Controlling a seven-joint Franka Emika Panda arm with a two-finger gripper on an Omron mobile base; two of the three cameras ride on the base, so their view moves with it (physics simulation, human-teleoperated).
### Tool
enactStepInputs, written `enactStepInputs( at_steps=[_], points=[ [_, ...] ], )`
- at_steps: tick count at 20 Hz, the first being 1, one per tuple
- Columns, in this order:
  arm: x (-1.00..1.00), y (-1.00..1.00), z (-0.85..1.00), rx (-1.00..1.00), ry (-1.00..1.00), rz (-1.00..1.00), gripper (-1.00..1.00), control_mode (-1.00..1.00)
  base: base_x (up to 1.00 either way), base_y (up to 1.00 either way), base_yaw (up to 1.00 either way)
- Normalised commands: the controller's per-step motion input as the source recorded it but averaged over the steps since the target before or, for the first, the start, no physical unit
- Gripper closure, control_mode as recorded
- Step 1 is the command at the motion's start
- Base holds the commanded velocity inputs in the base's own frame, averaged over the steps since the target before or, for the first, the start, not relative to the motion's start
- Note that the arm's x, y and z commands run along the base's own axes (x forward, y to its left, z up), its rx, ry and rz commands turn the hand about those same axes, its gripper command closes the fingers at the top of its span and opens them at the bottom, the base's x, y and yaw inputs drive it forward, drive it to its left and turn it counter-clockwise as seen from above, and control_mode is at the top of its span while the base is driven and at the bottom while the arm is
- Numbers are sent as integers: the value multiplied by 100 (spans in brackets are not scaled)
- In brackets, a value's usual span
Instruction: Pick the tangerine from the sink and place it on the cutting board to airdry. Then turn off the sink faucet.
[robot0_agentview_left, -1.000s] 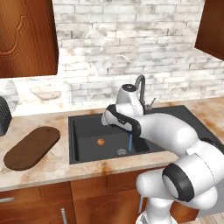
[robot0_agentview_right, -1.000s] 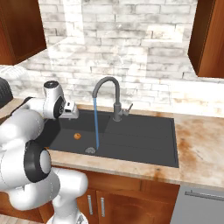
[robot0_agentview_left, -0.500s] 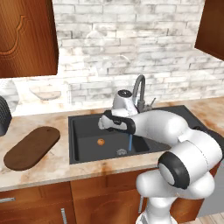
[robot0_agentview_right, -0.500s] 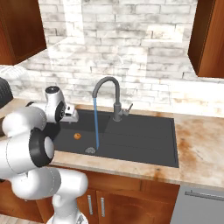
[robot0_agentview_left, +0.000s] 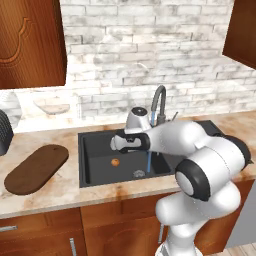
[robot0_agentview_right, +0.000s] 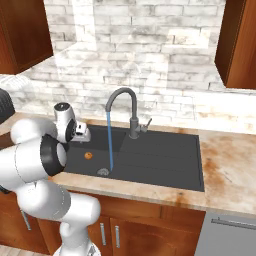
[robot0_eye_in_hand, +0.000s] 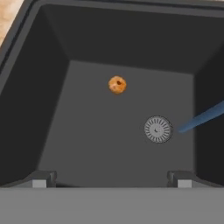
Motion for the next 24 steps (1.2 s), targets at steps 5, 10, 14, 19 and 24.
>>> enactStepInputs(
  at_steps=[5,10,14,19,24],
  points=[
    [21,0,-21,0,0,0,-100,-100,0,0,0],
    [19,0,-23,0,0,0,-100,-100,0,0,0],
    [18,0,-23,0,0,0,-100,-100,0,0,0],
    [11,0,-20,0,0,0,-100,-100,0,0,0],
    [12,0,-20,0,0,0,-100,-100,0,0,0]
  ],
)
